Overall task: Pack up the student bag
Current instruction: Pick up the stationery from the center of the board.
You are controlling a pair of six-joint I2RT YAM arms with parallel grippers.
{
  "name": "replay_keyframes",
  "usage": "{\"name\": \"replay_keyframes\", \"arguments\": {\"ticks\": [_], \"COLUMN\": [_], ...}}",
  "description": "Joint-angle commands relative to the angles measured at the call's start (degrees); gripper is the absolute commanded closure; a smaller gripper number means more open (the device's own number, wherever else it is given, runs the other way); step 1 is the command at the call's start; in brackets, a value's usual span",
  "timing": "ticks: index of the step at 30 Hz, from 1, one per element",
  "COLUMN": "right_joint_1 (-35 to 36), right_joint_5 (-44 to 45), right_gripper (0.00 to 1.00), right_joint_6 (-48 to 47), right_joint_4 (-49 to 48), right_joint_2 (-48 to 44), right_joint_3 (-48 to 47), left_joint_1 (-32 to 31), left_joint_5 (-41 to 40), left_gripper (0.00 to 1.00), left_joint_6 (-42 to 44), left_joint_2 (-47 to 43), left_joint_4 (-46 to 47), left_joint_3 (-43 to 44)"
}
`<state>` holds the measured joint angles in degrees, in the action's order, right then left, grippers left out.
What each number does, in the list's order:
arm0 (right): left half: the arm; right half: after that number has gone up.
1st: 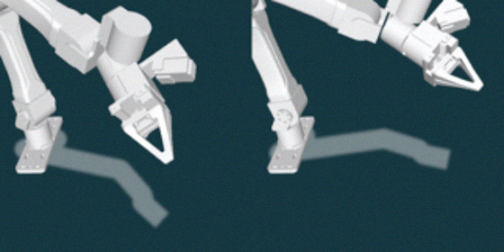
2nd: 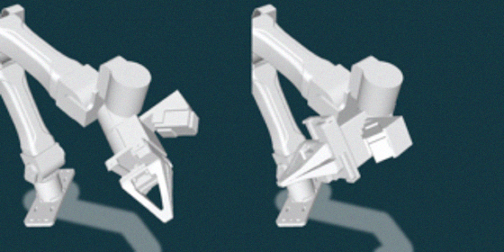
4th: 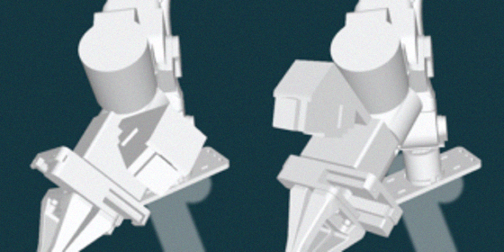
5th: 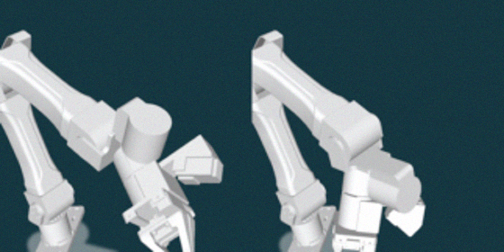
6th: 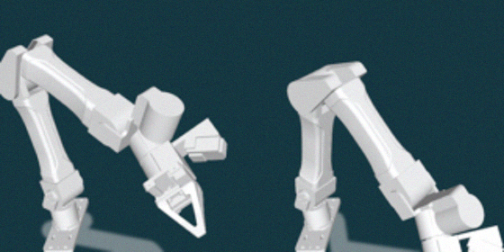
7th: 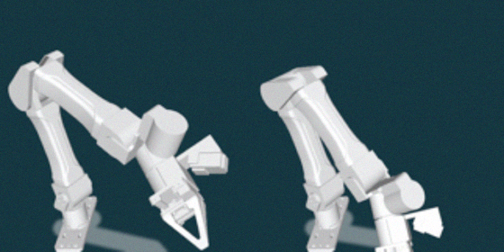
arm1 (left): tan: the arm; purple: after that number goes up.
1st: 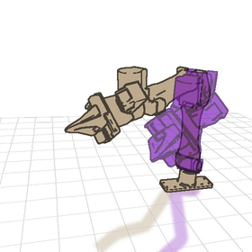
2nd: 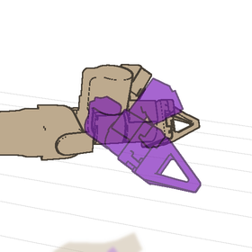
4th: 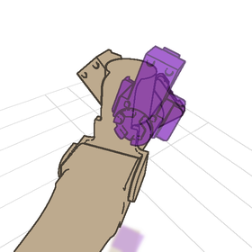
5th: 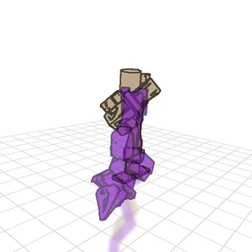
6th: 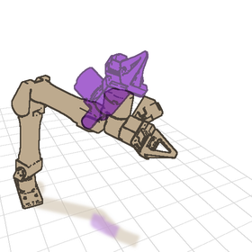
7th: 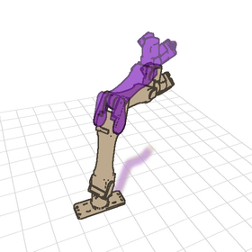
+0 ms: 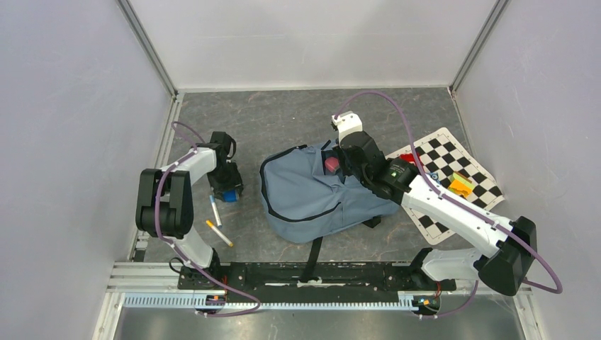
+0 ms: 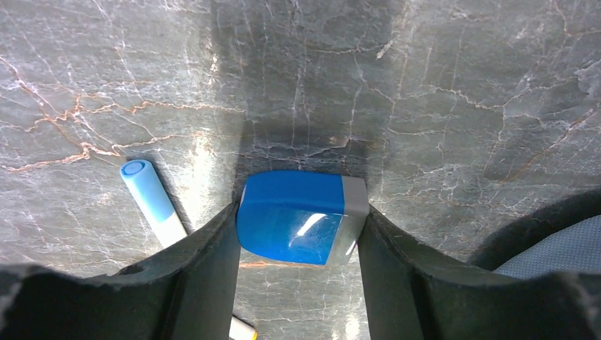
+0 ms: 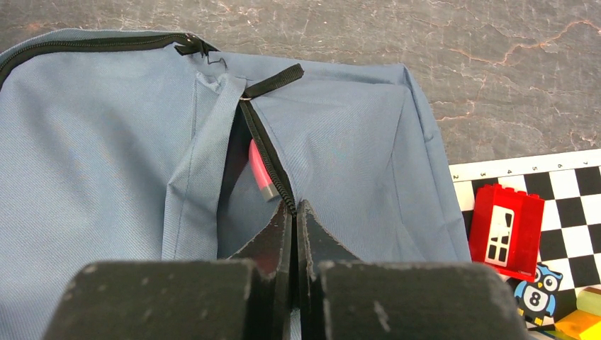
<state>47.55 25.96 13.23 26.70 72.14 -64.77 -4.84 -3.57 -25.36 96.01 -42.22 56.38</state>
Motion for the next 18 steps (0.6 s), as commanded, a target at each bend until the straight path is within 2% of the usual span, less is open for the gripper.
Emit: {"name": "replay_keyframes", "arguments": {"ticks": [1, 7, 11, 15, 18], "right_joint_1": [-1.0, -1.0, -1.1, -1.1, -1.1], "right_joint_5": [2.8, 2.3, 2.3, 2.0, 2.0], "right_gripper": [1.00, 1.00, 1.00, 1.00, 1.00], "right_joint_6": [-0.5, -0.7, -1.0, -1.2, -1.4], "right_joint_4": [-5.6, -5.6, -5.7, -5.8, -5.8], "right_joint_2": [-1.9, -0.7, -0.1, 0.4, 0.8], "right_joint_3": [-1.5, -2.4, -2.8, -3.1, -3.6], "left_joint_1": [0.1, -0.1, -1.7, -8.5, -17.0], "left_joint_5": [0.7, 3.3, 8.7, 10.9, 10.7], "left_gripper": [0.54, 0.60, 0.62, 0.64, 0.64], "left_joint_6": [2.0, 1.9, -1.0, -5.5, -10.4], "left_joint_2": [1.0, -5.1, -12.3, -17.9, -18.9], "left_joint_4": [2.7, 2.3, 1.3, 0.7, 0.8], "left_joint_3": [0.7, 0.6, 2.4, 6.5, 11.9]}}
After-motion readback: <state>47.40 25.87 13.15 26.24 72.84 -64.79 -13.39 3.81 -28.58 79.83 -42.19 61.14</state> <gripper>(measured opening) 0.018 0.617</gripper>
